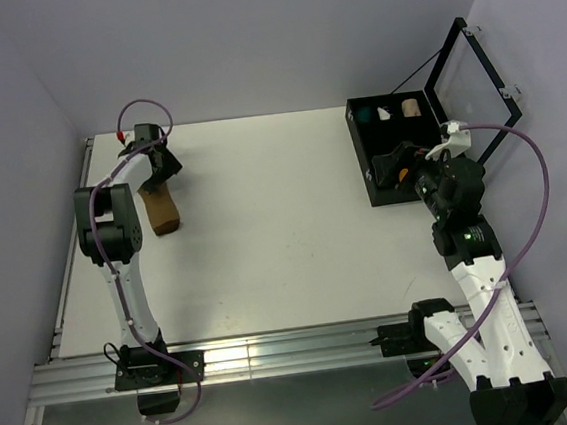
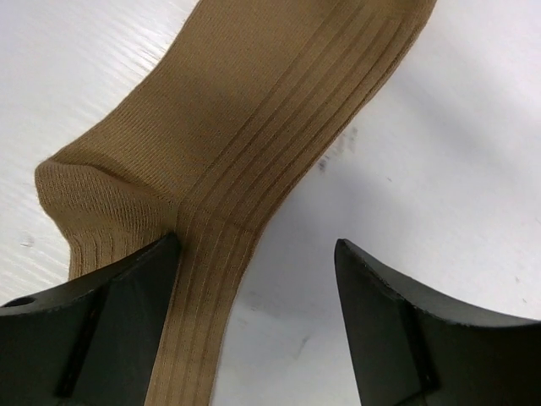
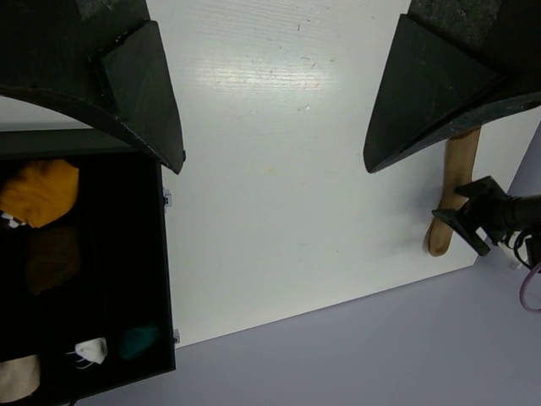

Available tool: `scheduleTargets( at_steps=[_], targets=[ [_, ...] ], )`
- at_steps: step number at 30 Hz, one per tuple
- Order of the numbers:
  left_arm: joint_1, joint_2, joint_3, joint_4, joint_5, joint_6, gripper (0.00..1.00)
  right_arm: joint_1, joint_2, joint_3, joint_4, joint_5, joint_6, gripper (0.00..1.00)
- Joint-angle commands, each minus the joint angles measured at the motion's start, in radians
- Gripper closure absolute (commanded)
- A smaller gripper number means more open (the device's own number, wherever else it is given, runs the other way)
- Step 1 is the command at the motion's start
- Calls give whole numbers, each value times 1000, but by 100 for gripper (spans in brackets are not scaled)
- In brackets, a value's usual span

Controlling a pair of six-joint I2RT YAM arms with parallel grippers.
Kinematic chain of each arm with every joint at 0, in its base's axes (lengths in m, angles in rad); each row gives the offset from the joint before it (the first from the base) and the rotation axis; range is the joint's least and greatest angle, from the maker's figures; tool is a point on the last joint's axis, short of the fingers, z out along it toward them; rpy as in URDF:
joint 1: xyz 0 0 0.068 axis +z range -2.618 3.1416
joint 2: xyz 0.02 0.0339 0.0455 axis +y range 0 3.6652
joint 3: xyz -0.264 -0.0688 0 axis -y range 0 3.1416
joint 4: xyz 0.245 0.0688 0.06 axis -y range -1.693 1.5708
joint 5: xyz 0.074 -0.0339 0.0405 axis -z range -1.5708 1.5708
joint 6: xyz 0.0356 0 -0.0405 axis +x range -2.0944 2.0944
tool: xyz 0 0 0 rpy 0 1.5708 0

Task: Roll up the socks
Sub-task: Move the sock to the center of the board.

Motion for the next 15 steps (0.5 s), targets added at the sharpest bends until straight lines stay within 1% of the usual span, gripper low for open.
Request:
scheduleTargets(
  at_steps=[1, 2, 4, 5, 6, 7, 8, 10, 11, 15],
  targets=[
    [-50, -16, -20, -14, 109, 3, 21, 7, 1, 3, 29, -1, -20, 7],
    [-67, -20, -39, -9, 96, 6, 21, 7, 2, 3, 29, -1, -20, 7],
    [-137, -22, -48, -5, 76, 23, 21, 7, 7, 5, 23, 2, -20, 7],
    [-197, -13, -44, -12, 56, 27, 21, 7, 8, 6, 19, 2, -25, 7],
    [-228, -8, -42, -15, 53, 27, 21, 7, 11, 8, 13, 4, -26, 8],
    [-258, -5, -45, -17, 54, 29, 21, 7, 13, 11, 6, 5, -29, 8],
    [-318, -3, -57, -14, 57, 29, 21, 7, 14, 11, 3, 7, -29, 8],
    [-378, -8, -80, 4, 72, 20, 21, 7, 14, 11, 0, 10, -29, 9],
    [-433, -16, -102, 4, 76, 12, 21, 7, 13, 9, -3, 10, -29, 9],
    [-552, -69, -192, 37, 94, -25, 21, 7, 10, 0, 2, 7, -37, 9]
  ],
)
